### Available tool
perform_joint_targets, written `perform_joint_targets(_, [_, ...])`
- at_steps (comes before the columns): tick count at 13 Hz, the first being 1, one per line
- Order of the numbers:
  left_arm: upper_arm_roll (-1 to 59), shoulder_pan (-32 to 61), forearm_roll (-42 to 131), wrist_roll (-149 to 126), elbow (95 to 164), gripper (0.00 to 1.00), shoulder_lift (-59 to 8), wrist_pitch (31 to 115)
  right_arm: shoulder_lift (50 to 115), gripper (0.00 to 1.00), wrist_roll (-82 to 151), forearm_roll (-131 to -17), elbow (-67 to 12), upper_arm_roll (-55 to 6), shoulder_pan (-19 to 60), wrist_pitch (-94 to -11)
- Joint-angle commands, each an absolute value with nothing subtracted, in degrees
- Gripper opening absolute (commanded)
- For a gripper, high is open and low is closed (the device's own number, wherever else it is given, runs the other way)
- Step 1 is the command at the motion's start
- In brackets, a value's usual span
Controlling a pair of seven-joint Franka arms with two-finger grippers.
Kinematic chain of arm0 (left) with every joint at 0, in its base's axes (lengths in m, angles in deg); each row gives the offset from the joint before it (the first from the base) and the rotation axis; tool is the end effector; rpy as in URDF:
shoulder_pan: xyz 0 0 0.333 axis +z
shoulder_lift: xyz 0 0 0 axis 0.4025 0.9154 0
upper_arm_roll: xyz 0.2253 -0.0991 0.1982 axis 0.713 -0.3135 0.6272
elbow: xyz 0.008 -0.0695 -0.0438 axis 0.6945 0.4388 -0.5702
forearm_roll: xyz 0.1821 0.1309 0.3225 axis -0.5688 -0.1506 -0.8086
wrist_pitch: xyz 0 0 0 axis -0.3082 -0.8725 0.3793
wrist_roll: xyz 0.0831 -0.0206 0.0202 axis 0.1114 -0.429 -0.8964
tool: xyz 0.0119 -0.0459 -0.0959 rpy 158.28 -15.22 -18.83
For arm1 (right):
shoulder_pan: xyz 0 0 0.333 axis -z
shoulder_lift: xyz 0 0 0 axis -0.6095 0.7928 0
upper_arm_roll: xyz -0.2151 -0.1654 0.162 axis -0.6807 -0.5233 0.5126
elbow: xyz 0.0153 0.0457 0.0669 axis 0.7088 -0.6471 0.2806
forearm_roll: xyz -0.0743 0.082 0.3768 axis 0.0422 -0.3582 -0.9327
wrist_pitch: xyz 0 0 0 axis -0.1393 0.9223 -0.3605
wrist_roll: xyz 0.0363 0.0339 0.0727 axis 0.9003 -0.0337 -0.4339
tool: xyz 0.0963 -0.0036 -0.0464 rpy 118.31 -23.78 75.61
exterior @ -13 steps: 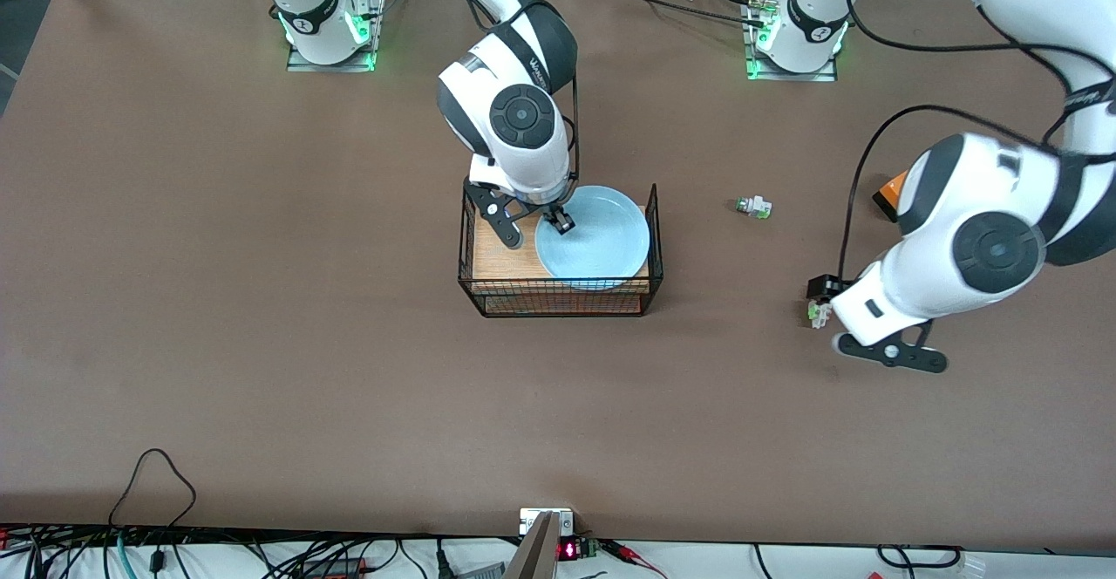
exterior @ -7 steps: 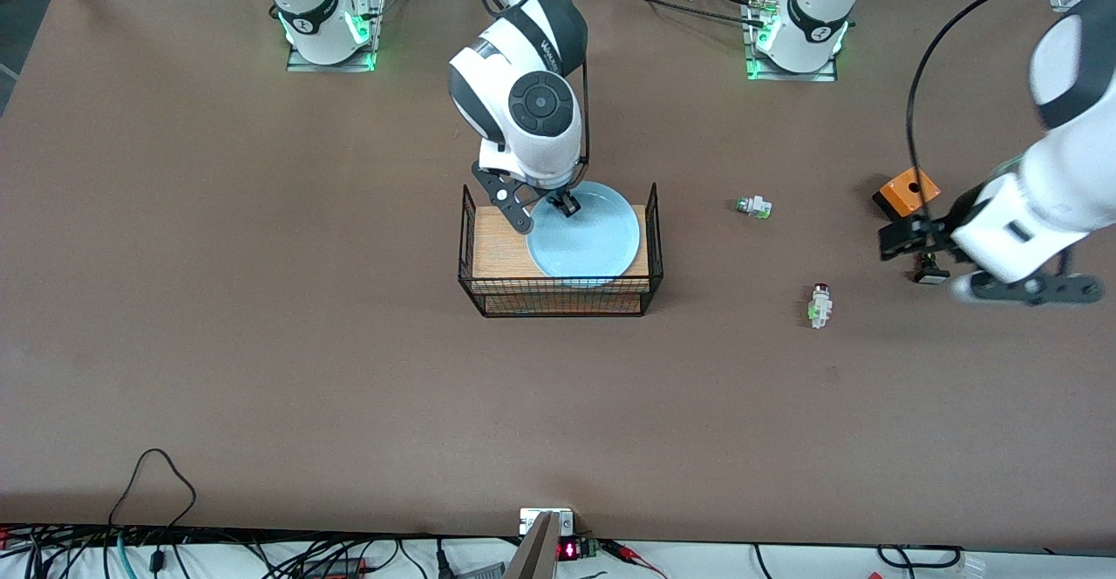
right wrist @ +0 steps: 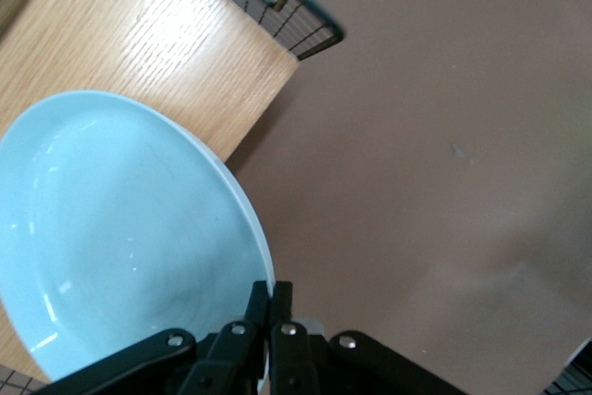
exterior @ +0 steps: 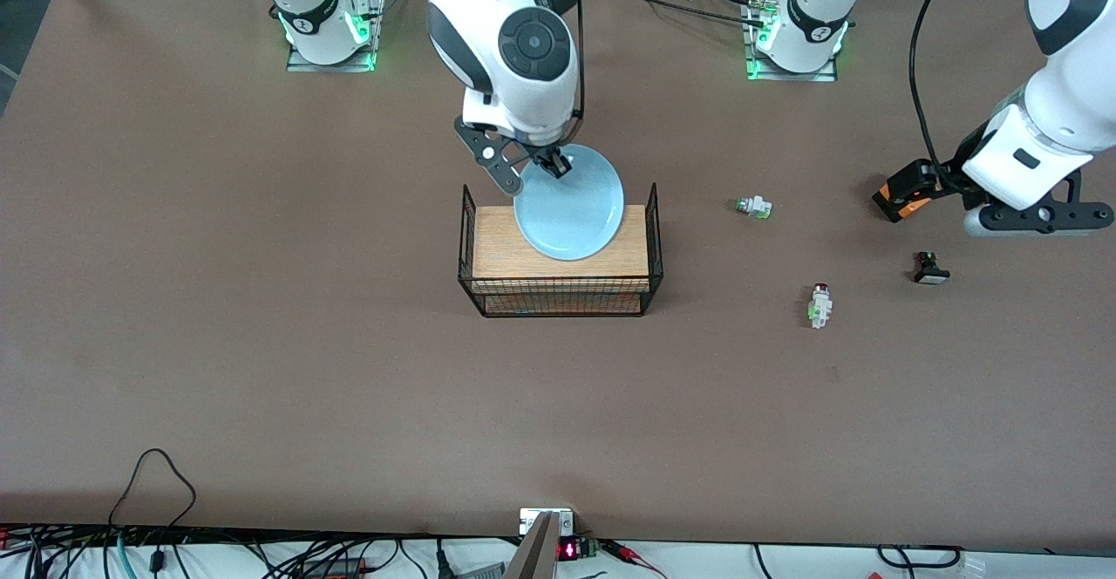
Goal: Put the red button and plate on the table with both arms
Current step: 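Open the left gripper on the button while the right gripper lifts the plate, then carry the blue plate away from the basket with the right gripper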
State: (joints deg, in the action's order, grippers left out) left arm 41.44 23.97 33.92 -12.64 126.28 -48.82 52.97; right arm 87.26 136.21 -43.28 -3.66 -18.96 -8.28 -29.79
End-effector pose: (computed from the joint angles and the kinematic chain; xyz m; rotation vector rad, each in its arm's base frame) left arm 0.5691 -0.0499 0.5598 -3.1116 -0.0512 0.0531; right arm 0.4664 0.4972 0.4455 2.7001 -1.2963 -0.2393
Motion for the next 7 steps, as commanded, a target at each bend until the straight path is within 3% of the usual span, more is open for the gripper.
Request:
perform_joint_targets(1, [42.5, 22.6, 32.9, -12.4, 128.3, 1.0, -51.2, 53.3, 83.9, 0.0, 136.5, -45.8, -3.9, -19.2, -8.1, -26.0])
perform_joint_targets(7, [42.3, 22.9, 32.9, -12.7, 127.8, 1.0, -50.1, 52.9, 80.6, 0.0, 135.2, -44.9, 0.4, -19.0, -9.2, -13.5])
